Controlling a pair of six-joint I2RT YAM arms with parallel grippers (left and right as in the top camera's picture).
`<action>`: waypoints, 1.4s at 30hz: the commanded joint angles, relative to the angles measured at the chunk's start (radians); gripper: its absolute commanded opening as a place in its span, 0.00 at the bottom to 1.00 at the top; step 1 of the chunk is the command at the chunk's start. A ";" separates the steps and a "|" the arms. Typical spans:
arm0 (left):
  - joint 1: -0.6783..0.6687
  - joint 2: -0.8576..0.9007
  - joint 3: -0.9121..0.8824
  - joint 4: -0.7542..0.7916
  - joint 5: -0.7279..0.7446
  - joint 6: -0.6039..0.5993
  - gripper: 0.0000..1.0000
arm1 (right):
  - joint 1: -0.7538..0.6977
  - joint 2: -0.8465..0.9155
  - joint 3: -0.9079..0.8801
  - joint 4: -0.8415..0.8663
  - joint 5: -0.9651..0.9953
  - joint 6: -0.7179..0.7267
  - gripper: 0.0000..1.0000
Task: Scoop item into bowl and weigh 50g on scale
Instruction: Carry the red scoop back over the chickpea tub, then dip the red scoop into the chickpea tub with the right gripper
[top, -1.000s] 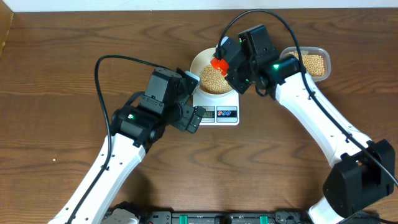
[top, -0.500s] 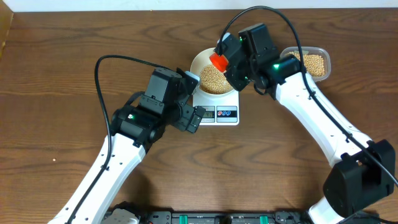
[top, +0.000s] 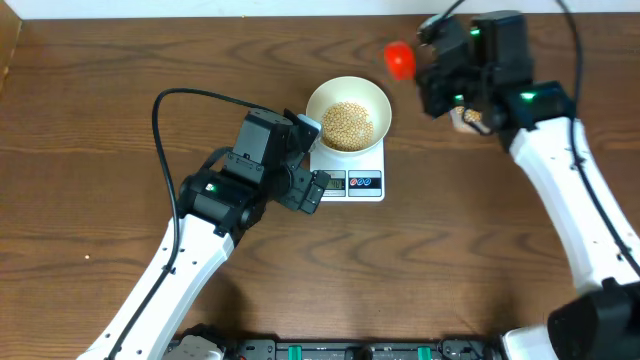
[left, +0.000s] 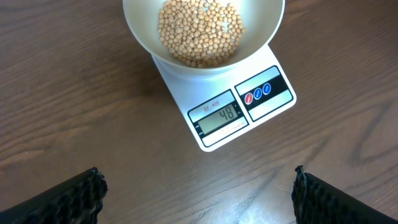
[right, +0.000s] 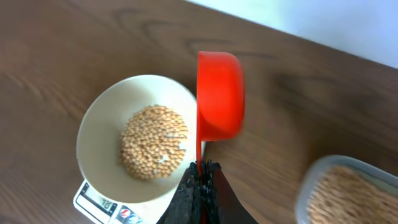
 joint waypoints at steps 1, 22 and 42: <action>0.003 -0.003 -0.004 -0.002 0.005 0.010 0.98 | -0.077 -0.040 0.024 -0.027 -0.013 0.044 0.01; 0.003 -0.002 -0.004 -0.002 0.005 0.010 0.97 | -0.323 0.083 0.002 -0.237 0.131 0.104 0.01; 0.003 -0.002 -0.004 -0.002 0.005 0.010 0.97 | -0.296 0.229 0.002 -0.206 0.014 0.105 0.01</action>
